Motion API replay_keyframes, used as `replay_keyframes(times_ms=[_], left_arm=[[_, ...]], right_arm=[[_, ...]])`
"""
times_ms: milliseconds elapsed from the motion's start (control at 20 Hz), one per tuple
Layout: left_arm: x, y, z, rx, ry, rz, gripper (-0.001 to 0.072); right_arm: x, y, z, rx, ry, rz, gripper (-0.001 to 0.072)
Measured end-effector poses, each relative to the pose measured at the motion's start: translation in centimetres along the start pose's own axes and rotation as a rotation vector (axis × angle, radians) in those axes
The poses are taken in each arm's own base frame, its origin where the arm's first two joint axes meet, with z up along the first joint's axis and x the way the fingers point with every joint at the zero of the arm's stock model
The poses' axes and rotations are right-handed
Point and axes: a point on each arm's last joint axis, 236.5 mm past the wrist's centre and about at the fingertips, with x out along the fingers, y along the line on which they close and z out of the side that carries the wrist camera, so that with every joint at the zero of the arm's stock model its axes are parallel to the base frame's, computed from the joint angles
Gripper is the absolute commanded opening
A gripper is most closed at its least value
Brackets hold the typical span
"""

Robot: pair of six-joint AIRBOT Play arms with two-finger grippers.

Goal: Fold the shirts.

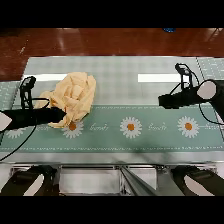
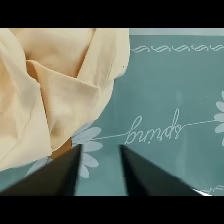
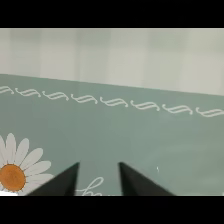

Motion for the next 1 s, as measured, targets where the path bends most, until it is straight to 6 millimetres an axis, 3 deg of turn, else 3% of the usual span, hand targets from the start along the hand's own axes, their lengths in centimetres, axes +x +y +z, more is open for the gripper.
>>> replay_keyframes(times_ms=[250,450,600,800,850,900,950,1000], left_arm=[[1.3,2.7,4.4,0.094,-0.126,0.108,0.0510],[4.5,5.4,7.3,0.147,-0.130,0.196,0.0510],[8.2,7.3,6.9,0.145,-0.015,0.231,0.0510],[12.1,8.9,3.6,0.070,0.210,0.248,0.0505],[12.8,8.9,2.8,0.049,0.255,0.244,0.0429],[13.3,9.0,2.2,0.032,0.291,0.242,0.0079],[13.7,9.0,1.8,0.021,0.325,0.240,0.0015],[13.9,8.8,1.5,0.011,0.351,0.233,0.0015]], right_arm=[[0.2,-0.5,-0.5,-0.016,0.023,-0.018,0.0410],[0.2,-0.5,-1.1,-0.022,0.050,-0.022,0.0410],[0.2,-0.5,-1.3,-0.023,0.057,-0.024,0.0410],[0.2,-0.5,-1.2,-0.007,0.056,-0.024,0.0410],[0.2,-0.5,-1.2,-0.002,0.053,-0.023,0.0410],[0.2,-0.4,-1.1,0.004,0.049,-0.019,0.0410],[0.2,-0.3,-1.1,0.009,0.050,-0.015,0.0410],[0.2,-0.1,-1.1,0.015,0.049,-0.008,0.0410]])
